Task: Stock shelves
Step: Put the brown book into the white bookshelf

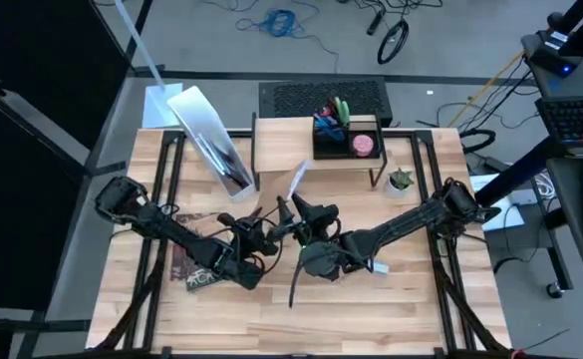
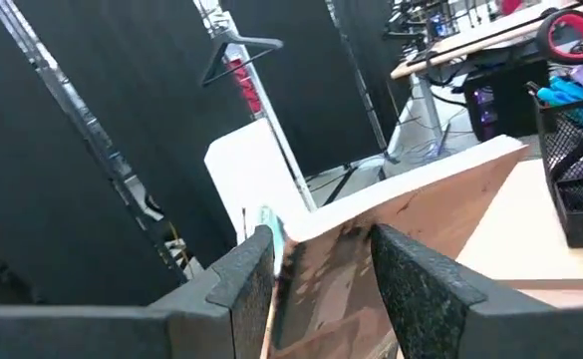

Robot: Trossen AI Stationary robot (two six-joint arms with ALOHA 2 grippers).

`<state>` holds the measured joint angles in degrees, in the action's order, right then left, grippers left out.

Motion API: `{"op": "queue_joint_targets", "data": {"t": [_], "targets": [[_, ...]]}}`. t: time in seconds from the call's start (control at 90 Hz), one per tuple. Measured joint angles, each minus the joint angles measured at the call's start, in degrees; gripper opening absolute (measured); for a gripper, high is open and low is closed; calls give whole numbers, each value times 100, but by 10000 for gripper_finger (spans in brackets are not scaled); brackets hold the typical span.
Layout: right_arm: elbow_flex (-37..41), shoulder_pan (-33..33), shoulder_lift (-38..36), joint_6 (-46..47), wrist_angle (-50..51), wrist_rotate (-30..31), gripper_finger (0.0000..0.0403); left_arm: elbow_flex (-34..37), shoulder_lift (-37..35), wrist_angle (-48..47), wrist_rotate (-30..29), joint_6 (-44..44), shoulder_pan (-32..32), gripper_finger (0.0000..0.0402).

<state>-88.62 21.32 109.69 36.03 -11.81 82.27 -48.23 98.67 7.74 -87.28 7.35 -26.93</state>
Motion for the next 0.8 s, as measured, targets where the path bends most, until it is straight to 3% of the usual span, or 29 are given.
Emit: {"op": "queue_joint_targets", "data": {"t": [0.2, 0.422, 0.678, 0.8], "targets": [[0, -95, 0, 0, 55, -451, 122, 0, 0, 84, -7, -71, -3, 9], [-9, -113, -4, -233, 235, -574, 15, 2, 1, 70, -6, -62, -3, 10], [0, 17, -82, -1243, 260, -526, 5, -1, 0, 111, 420, -14, -8, 12], [4, 70, -209, -1751, 278, -561, 5, -31, -20, 164, 893, 139, -10, 38]]}}
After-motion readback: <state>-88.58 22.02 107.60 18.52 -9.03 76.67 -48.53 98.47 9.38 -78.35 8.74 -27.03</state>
